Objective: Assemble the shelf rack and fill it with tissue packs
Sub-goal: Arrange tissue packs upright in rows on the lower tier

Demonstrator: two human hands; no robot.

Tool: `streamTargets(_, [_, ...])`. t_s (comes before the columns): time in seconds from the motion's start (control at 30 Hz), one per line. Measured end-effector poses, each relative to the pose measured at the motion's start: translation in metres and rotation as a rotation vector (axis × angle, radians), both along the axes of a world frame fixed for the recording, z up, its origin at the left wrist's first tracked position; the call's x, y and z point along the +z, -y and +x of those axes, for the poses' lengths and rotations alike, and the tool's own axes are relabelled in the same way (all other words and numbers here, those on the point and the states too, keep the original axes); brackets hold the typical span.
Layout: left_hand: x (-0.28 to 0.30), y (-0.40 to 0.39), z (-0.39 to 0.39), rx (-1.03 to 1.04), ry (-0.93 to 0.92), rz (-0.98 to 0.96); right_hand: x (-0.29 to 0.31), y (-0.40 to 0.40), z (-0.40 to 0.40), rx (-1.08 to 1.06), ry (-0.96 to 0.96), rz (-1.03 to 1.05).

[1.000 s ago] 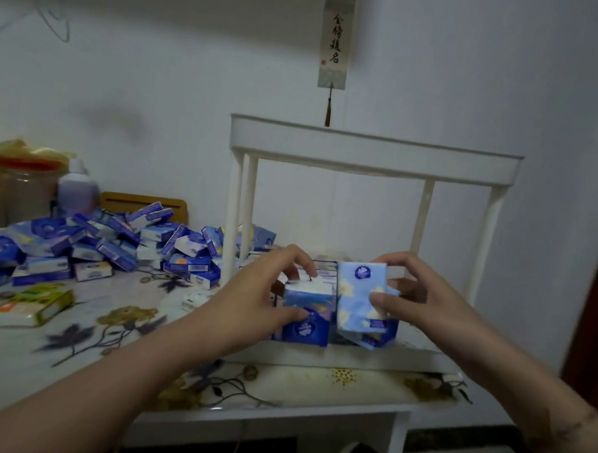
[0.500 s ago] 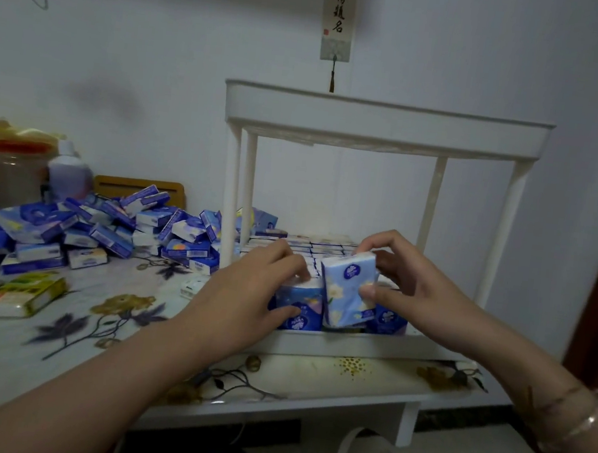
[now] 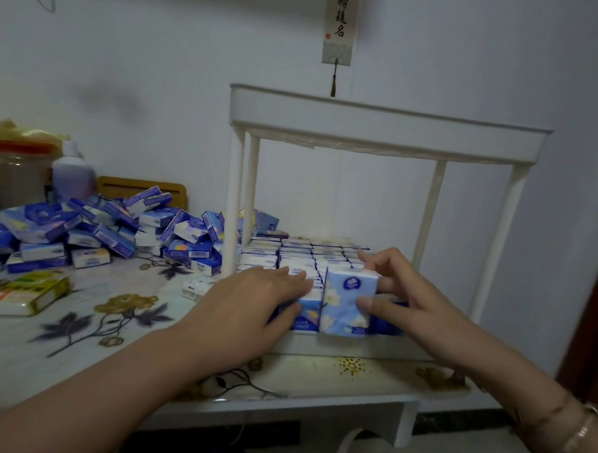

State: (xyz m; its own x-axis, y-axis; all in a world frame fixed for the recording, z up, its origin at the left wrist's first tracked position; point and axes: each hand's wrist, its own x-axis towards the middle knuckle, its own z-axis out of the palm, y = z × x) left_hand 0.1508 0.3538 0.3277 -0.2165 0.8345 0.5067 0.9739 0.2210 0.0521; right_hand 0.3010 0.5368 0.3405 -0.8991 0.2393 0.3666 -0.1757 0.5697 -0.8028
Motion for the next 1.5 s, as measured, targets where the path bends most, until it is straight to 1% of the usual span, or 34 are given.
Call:
streamTargets(0.07, [0.004, -0.005, 0.004, -0.02, -0.007, 0.004, 0.006, -0.001, 0.005, -0.039, -0.123, -0.186])
streamTargets(0.13, [0.008, -0.015, 0.008, -0.029, -0.01, -0.015, 0.012, -0.007, 0.013, -0.088, -0.211, -0.257])
streamTargets(0.23, [0.013, -0.035, 0.018, -0.041, -0.025, -0.058, 0.013, -0.018, 0.025, -0.124, -0.223, -0.211])
streamTargets(0.37, [0.015, -0.053, 0.025, -0.027, -0.083, -0.185, 0.004, -0.029, 0.036, -0.142, -0.214, -0.134])
streamTargets(0.47, [0.012, -0.055, 0.023, -0.033, -0.061, -0.217, -0.004, -0.037, 0.038, -0.158, -0.186, -0.006])
streamTargets(0.57, [0.011, -0.055, 0.023, -0.033, -0.042, -0.225, -0.014, -0.045, 0.032, -0.233, -0.145, 0.164])
streamTargets(0.7, [0.01, -0.055, 0.024, -0.021, -0.05, -0.208, -0.02, -0.042, 0.021, -0.311, -0.139, 0.585])
streamTargets(0.73, [0.009, -0.055, 0.024, -0.019, -0.051, -0.197, -0.021, -0.039, 0.018, -0.325, -0.132, 0.654])
streamTargets(0.77, [0.009, -0.055, 0.024, -0.019, -0.05, -0.186, -0.023, -0.036, 0.015, -0.339, -0.109, 0.686])
streamTargets(0.83, [0.008, -0.055, 0.024, -0.018, -0.05, -0.174, -0.028, -0.032, 0.011, -0.342, -0.024, 0.687])
streamTargets(0.97, [0.007, -0.056, 0.024, -0.006, -0.061, -0.174, -0.032, -0.025, 0.015, -0.292, 0.124, 0.739])
streamTargets(1.03, [0.008, -0.056, 0.024, -0.003, -0.066, -0.175, -0.029, -0.022, 0.02, -0.281, 0.175, 0.685])
streamTargets(1.07, [0.008, -0.055, 0.025, -0.005, -0.072, -0.176, -0.027, -0.02, 0.021, -0.285, 0.165, 0.604])
streamTargets(1.17, [0.007, -0.055, 0.029, -0.013, -0.087, -0.164, -0.02, -0.015, 0.017, -0.366, 0.07, 0.228])
streamTargets(1.2, [0.006, -0.055, 0.031, -0.013, -0.091, -0.167, -0.017, -0.015, 0.013, -0.423, 0.055, 0.136])
streamTargets(1.23, [0.005, -0.056, 0.031, -0.01, -0.098, -0.177, -0.015, -0.016, 0.01, -0.474, 0.068, 0.087])
streamTargets(1.27, [0.004, -0.057, 0.032, -0.004, -0.107, -0.19, -0.014, -0.015, 0.007, -0.5, 0.112, 0.08])
streamTargets(1.37, [0.003, -0.061, 0.031, 0.02, -0.11, -0.213, -0.01, -0.01, -0.002, -0.484, 0.253, 0.124])
streamTargets(1.43, [0.004, -0.062, 0.031, 0.024, -0.109, -0.22, -0.01, -0.008, -0.001, -0.491, 0.26, 0.091])
streamTargets(1.5, [0.005, -0.06, 0.032, 0.019, -0.105, -0.215, -0.009, -0.003, 0.003, -0.508, 0.222, 0.073])
